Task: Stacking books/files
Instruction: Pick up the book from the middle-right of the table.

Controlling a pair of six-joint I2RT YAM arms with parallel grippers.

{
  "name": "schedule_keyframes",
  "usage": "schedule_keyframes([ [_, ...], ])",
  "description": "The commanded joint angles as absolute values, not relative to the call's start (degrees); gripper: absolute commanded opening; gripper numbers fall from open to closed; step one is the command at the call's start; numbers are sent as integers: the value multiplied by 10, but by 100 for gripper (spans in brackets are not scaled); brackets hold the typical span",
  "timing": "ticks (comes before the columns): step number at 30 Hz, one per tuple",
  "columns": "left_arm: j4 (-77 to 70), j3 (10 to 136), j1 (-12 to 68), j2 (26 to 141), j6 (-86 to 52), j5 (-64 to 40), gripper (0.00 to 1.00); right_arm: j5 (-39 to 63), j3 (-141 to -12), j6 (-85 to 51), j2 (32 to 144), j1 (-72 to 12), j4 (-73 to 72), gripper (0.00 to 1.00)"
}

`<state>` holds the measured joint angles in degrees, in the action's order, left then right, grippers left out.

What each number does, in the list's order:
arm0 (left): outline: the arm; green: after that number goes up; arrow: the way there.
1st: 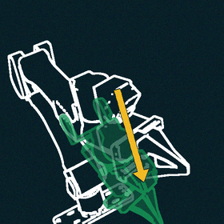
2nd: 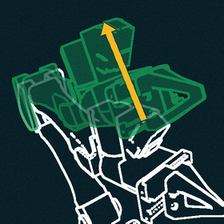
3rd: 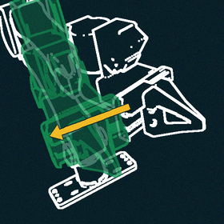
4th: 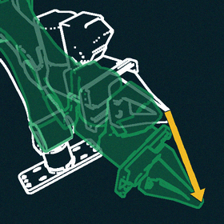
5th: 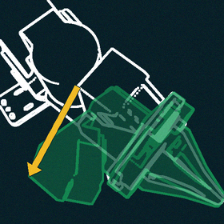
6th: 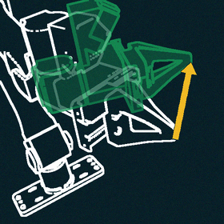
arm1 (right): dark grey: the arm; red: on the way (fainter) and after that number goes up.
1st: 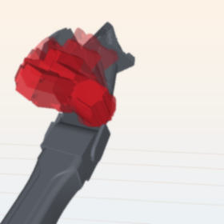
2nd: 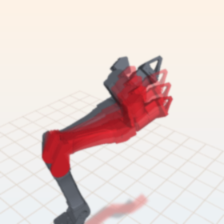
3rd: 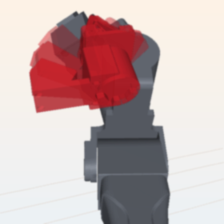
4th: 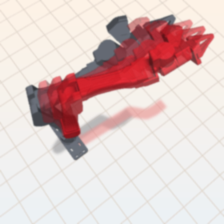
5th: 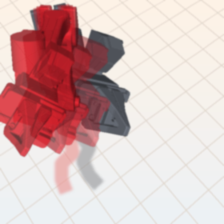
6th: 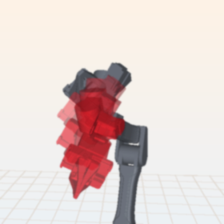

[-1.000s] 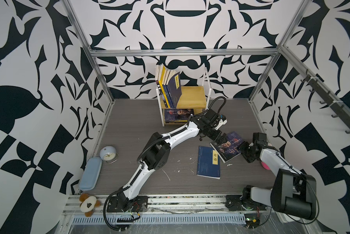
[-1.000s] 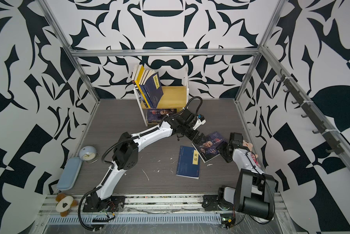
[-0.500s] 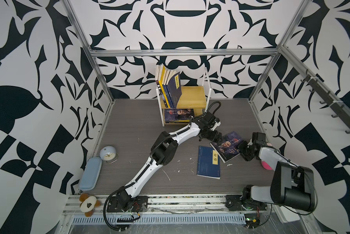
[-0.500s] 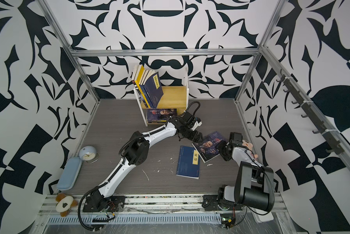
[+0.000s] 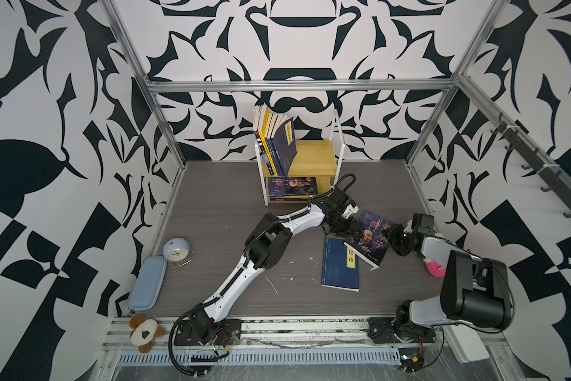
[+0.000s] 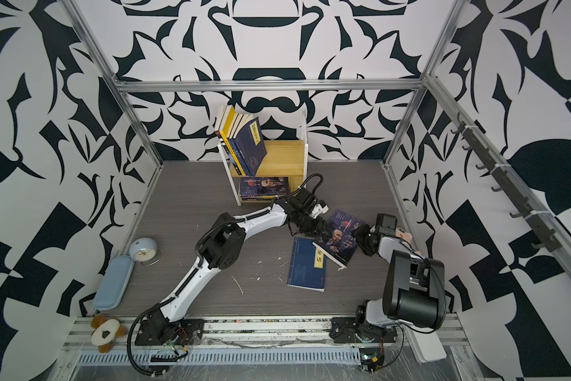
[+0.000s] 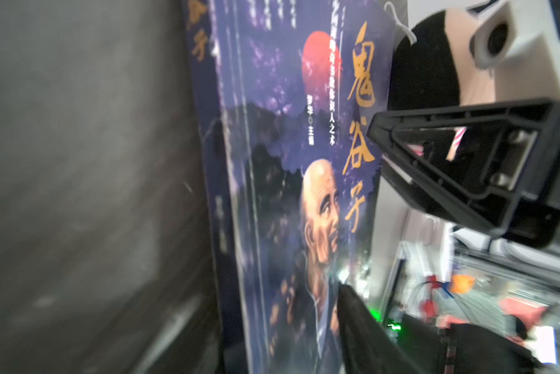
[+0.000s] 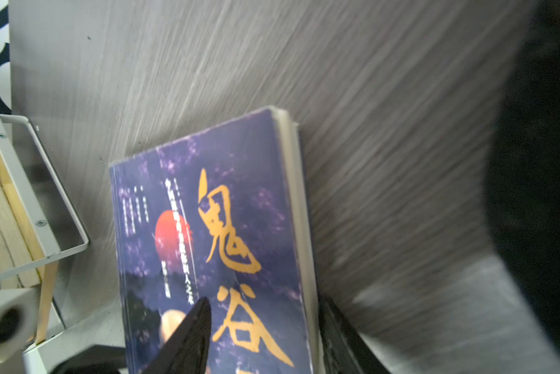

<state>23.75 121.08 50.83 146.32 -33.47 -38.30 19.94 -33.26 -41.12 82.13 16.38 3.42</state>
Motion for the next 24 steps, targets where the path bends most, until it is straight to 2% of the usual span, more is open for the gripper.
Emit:
schedule_keyframes([
  [1, 185, 1220, 514, 1435, -389, -437, 43, 228, -318, -424, 835, 157, 60, 55],
  [4, 178, 1224, 511, 1427, -396, -419, 29, 229, -317, -423, 822, 157, 64, 55],
  [6, 190, 1223, 511, 1414, -381, -405, 13, 231, -317, -423, 803, 157, 71, 56],
  [11, 249, 1242, 513, 1365, -287, -372, 2, 239, -326, -414, 717, 157, 92, 60],
  [16, 289, 1249, 514, 1273, -202, -383, 0, 268, -336, -417, 591, 157, 75, 72],
  [20, 312, 1213, 512, 1175, -132, -403, 0, 310, -310, -472, 490, 157, -39, 81],
  [24, 381, 1199, 502, 1093, -48, -417, 0, 368, -300, -538, 451, 157, -186, 83],
])
